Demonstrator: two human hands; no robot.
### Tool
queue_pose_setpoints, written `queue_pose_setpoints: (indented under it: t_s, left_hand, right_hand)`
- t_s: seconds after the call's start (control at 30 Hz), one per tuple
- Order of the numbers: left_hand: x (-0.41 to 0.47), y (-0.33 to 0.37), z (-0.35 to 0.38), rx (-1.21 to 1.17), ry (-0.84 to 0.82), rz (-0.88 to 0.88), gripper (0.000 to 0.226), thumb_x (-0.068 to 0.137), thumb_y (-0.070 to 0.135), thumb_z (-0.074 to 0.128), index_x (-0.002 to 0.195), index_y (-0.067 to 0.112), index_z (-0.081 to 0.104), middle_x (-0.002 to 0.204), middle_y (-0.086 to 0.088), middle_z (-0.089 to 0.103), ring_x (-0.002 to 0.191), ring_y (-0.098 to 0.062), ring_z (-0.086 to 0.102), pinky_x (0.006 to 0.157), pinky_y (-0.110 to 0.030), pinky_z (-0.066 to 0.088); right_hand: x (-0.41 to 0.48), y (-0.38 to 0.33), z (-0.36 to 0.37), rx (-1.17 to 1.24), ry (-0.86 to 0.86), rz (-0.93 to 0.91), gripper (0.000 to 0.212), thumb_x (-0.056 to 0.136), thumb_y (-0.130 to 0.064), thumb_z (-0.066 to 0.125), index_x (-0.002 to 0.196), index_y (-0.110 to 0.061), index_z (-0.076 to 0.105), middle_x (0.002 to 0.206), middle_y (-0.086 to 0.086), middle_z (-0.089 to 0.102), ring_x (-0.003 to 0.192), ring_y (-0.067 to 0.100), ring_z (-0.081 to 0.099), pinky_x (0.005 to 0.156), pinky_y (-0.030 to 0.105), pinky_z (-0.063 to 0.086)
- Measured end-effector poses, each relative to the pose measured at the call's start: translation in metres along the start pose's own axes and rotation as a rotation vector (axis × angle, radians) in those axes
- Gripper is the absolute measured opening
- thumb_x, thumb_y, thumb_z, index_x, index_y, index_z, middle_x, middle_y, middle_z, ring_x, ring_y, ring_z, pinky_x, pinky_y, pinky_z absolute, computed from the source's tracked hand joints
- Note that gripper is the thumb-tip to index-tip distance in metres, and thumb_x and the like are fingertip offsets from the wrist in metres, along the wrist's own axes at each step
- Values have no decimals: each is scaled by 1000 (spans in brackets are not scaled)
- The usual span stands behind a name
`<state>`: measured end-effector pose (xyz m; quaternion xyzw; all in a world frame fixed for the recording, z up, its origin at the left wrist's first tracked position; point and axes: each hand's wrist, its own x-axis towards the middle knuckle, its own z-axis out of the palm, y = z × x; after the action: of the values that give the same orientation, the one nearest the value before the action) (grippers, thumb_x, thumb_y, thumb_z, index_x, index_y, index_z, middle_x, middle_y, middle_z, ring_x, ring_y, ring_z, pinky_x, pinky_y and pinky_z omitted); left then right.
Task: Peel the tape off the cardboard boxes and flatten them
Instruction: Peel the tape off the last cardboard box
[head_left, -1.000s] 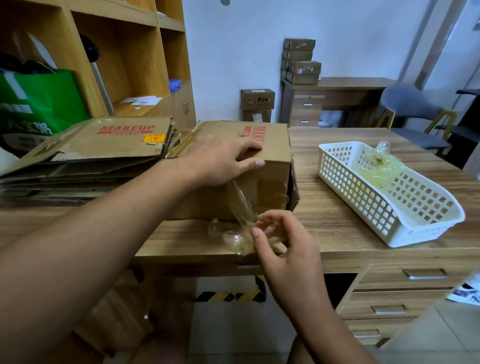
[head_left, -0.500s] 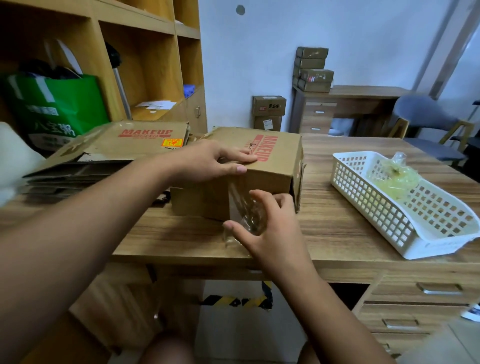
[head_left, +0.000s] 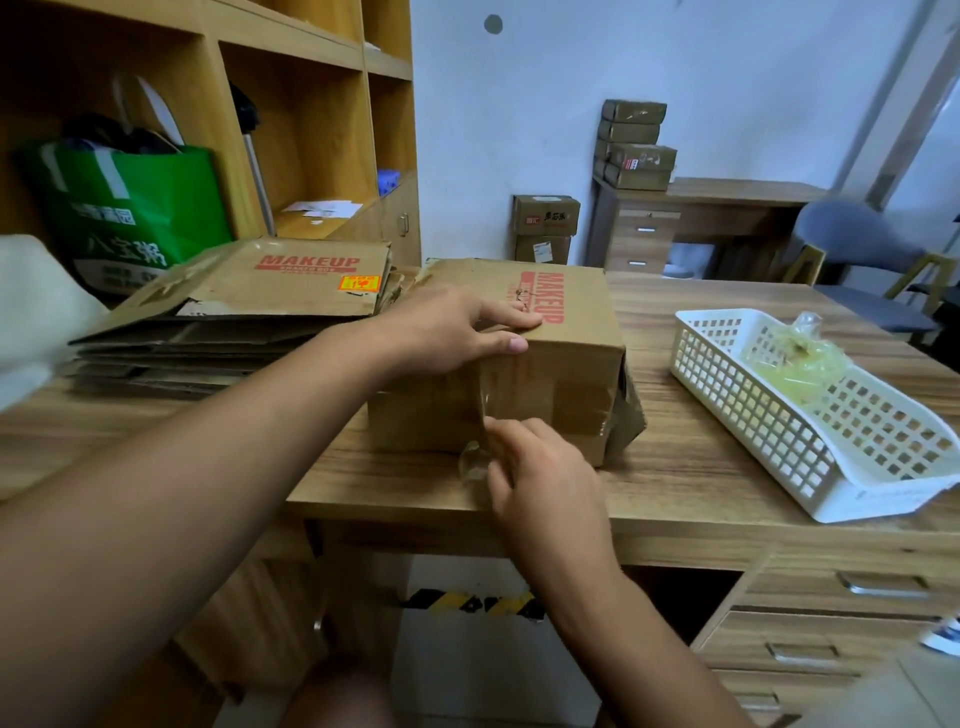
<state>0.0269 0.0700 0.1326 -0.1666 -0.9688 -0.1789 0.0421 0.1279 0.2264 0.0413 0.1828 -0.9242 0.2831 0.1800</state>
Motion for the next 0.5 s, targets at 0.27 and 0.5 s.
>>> queue_pose_setpoints:
  t_s: [0.27, 0.5]
  left_hand:
    - [-4, 6, 6, 49, 35, -20, 42, 92, 65, 52, 133, 64, 47, 149, 28, 43, 139, -16, 41, 110, -41, 37]
    - [-4, 6, 9, -7, 30, -29, 42, 94, 61, 52, 136, 62, 46, 151, 27, 40, 143, -18, 36, 115, -43, 31]
  right_hand:
    - [-21, -8, 12, -57, 37, -107, 33, 92, -20, 62, 123, -27, 70, 102, -8, 68, 88, 11, 62, 71, 26, 54]
    - [-47, -18, 19, -6, -45, -254, 31, 83, -28, 53, 106, -39, 71, 94, -16, 64, 86, 5, 53, 73, 16, 43]
